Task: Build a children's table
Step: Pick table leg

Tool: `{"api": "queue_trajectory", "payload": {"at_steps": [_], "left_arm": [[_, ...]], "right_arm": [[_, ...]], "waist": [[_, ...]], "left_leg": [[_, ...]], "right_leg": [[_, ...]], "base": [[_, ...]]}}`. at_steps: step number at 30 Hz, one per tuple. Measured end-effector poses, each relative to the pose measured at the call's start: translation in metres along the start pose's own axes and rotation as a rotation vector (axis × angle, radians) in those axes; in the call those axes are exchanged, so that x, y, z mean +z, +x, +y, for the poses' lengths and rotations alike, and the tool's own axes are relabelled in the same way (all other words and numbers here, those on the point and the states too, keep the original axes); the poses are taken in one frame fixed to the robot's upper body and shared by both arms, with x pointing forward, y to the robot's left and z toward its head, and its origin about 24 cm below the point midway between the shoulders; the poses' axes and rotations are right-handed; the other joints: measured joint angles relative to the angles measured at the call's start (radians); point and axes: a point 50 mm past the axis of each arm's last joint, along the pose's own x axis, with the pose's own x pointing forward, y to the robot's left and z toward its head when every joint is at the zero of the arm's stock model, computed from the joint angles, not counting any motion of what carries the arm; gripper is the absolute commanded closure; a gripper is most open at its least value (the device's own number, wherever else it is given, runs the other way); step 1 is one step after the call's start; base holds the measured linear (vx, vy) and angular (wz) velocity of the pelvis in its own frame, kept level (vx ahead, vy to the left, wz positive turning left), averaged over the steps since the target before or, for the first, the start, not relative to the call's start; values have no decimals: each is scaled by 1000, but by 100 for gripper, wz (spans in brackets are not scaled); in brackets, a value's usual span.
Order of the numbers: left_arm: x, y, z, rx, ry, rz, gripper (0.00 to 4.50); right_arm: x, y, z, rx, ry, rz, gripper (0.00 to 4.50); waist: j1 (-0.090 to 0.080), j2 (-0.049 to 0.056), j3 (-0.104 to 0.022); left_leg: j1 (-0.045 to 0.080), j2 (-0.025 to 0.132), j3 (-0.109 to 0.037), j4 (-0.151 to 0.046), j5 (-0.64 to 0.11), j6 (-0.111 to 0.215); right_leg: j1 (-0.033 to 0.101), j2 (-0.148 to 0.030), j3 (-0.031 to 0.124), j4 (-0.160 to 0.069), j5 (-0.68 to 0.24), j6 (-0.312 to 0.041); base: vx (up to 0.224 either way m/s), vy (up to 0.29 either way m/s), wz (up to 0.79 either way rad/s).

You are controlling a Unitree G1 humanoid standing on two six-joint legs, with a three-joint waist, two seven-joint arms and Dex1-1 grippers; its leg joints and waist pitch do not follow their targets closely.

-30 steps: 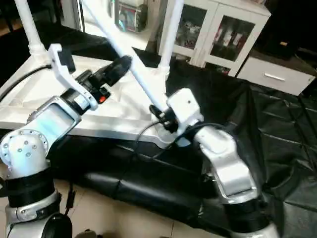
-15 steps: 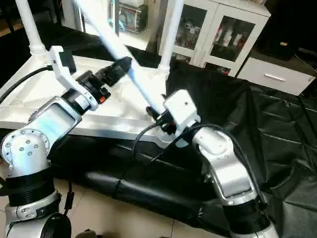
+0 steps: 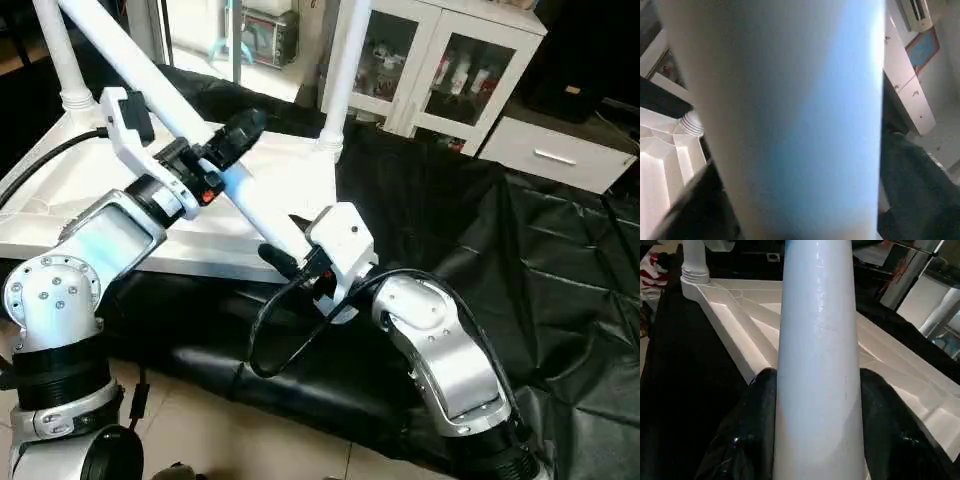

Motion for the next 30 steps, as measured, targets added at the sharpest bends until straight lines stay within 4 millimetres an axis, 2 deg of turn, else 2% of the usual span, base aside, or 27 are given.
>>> {"api": "queue_trajectory", "payload": {"at_steps": [2, 6, 8, 11, 14, 24, 26, 29, 30], "left_arm": [[0, 0, 0, -1, 0, 0, 119], [0, 0, 0, -1, 1, 0, 129], [1, -1, 0, -3, -1, 1, 162], [1, -1, 0, -6, -6, 0, 173], [1, -1, 0, -8, -9, 0, 206], [1, -1, 0, -2, -27, -9, 265], [1, -1, 1, -2, -32, -9, 271], [2, -1, 2, 8, -33, -7, 275], [2, -2, 3, 17, -27, -6, 277]], "right_arm": [[0, 0, 0, -1, 1, 2, 270], [-1, 0, -1, -11, 2, 10, 270], [-1, 0, -1, -15, 0, 11, 270], [-1, 0, -1, -18, -3, 12, 270], [-1, 0, -2, -23, -12, 15, 270], [0, 0, -3, -34, -22, 18, 270], [0, 1, -2, -33, -19, 17, 214], [1, 1, -3, -32, 63, -11, 194], [3, 0, -4, -17, 140, -37, 167]], "waist": [[0, 0, 0], [0, 0, 0], [0, 0, 0], [0, 0, 0], [0, 0, 0], [0, 0, 0], [0, 0, 0], [-1, 0, 0], [0, 0, 0]], "left_leg": [[0, 0, 0, 0, 0, 0], [0, 0, 0, 0, 0, 0], [0, 0, 0, 0, 0, 0], [0, 0, 0, 0, 0, 0], [0, 0, 0, 0, 0, 0], [0, 0, 0, 0, 0, 0], [0, 0, 0, 0, 0, 0], [0, 0, 0, 0, 0, 0], [0, 0, 0, 0, 0, 0]], "right_leg": [[0, 0, 0, 0, 0, 0], [0, 0, 0, 0, 0, 0], [0, 0, 0, 0, 0, 0], [0, 0, 0, 0, 0, 0], [0, 0, 0, 0, 0, 0], [0, 0, 0, 0, 0, 0], [0, 0, 0, 0, 0, 0], [0, 0, 0, 0, 0, 0], [0, 0, 0, 0, 0, 0]], "base": [[0, 0, 0], [0, 0, 0], [0, 0, 0], [0, 0, 0], [0, 0, 0], [0, 0, 0], [0, 0, 0], [0, 0, 0], [0, 0, 0]]}}
